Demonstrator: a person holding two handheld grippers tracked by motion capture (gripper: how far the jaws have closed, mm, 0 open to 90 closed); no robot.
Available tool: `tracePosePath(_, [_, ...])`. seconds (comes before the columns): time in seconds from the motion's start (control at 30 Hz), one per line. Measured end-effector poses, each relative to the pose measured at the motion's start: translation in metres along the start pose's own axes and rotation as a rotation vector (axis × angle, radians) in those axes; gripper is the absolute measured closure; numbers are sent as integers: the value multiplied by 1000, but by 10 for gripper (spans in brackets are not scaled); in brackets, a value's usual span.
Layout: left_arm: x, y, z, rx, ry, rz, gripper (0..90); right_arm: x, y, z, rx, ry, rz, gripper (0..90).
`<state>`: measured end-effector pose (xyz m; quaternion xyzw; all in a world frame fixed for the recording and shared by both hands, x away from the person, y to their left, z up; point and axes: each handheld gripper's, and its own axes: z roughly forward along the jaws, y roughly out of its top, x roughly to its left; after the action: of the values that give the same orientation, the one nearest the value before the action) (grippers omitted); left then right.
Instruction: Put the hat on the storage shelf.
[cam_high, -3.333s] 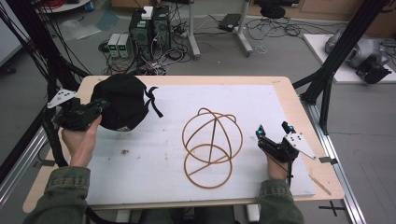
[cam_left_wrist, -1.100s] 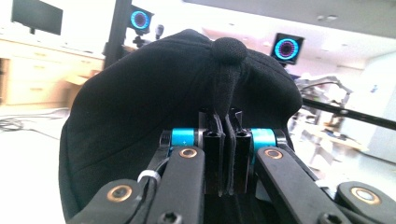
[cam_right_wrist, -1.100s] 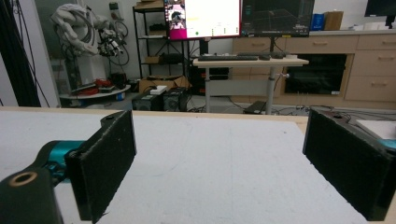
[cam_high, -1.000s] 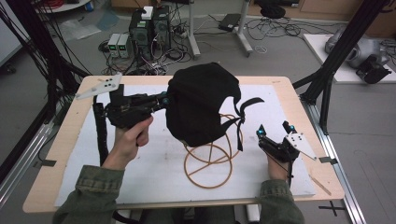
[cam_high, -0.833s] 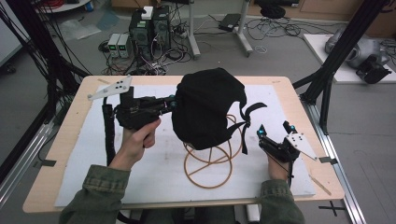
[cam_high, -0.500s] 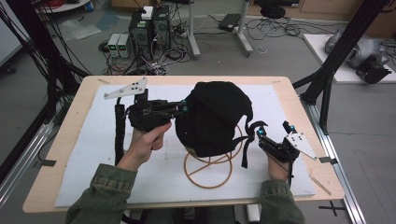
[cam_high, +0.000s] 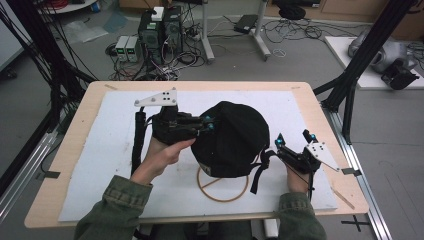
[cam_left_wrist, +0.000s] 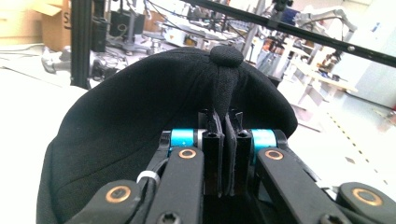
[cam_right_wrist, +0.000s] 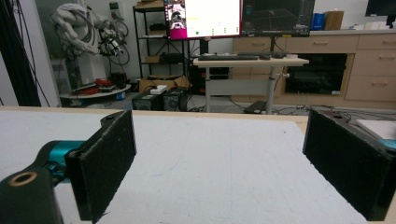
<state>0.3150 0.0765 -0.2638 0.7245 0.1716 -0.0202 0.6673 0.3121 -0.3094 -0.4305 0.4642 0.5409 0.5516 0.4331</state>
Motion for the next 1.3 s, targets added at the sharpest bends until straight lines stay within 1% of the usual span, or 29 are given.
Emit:
tracePosePath(0.07, [-1,0,1,4,-2,-1,866,0,0,0,-2,0,4,88])
tracePosePath(0.13, [1,0,0,17,11,-19,864,0,0,0,-6,-5,5,88])
tracePosePath(0.2, [2,0,0,22,13,-20,860,0,0,-1,-7,-4,5,88])
tracePosePath(0.33, [1,0,2,23,4,-16,804,0,0,-1,-6,-5,4,88])
tracePosePath(0.4, [1,-1,3,20,-5,-16,743,0,0,-1,-6,-7,-1,88])
tracePosePath(0.43, [1,-1,4,22,-9,-17,743,0,0,-1,-6,-7,-1,88])
tracePosePath(0.47, [2,-2,5,24,-10,-24,695,0,1,-1,-6,-6,-3,88])
tracePosePath(0.5, [2,-2,5,29,-9,-28,695,0,1,-1,-6,-6,-3,88])
tracePosePath(0.53, [3,-4,6,36,-3,-32,594,0,1,-1,-5,-6,-3,88])
tracePosePath(0.57, [4,-5,7,43,0,-40,556,0,1,-1,-5,-6,-2,88])
tracePosePath(0.6, [5,-7,7,45,11,-50,520,0,1,-1,-5,-5,-3,88])
tracePosePath(0.63, [5,-7,7,45,11,-50,475,0,1,-1,-5,-5,-4,88])
tracePosePath(0.67, [6,-8,7,41,15,-54,475,0,1,-1,-5,-5,-4,88])
tracePosePath(0.7, [6,-8,5,31,27,-49,427,0,1,-1,-5,-6,-4,88])
tracePosePath(0.73, [6,-8,5,31,27,-49,385,0,1,-1,-4,-5,-4,88])
tracePosePath(0.77, [6,-8,4,22,34,-48,385,0,1,-1,-4,-5,-4,88])
tracePosePath(0.8, [6,-8,2,3,45,-45,322,0,1,-1,-5,-5,-2,88])
tracePosePath(0.83, [6,-8,1,2,59,-36,289,0,1,-1,-6,-5,-2,88])
tracePosePath(0.87, [6,-8,1,2,59,-36,257,0,1,-1,-5,-5,-1,88])
tracePosePath(0.9, [5,-8,-1,-3,78,-26,257,0,1,-1,-5,-5,-1,88])
tracePosePath(0.93, [5,-9,-2,-6,87,-16,196,0,1,-1,-6,-4,2,88])
tracePosePath(1.03, [4,-10,-8,-5,101,-6,180,0,1,-1,-5,-6,4,88])
tracePosePath(1.07, [4,-12,-12,0,121,4,178,0,1,-1,-6,-5,6,88])
tracePosePath(1.17, [5,-16,-19,8,162,15,178,1,1,-1,-6,-4,2,88])
tracePosePath(1.23, [6,-20,-25,2,188,14,179,1,0,-1,-4,-1,3,88])
tracePosePath(1.27, [6,-20,-25,2,188,14,179,1,0,-1,-4,-1,3,88])
tracePosePath(1.3, [7,-21,-28,0,198,18,179,1,0,-1,-2,-1,-2,88])
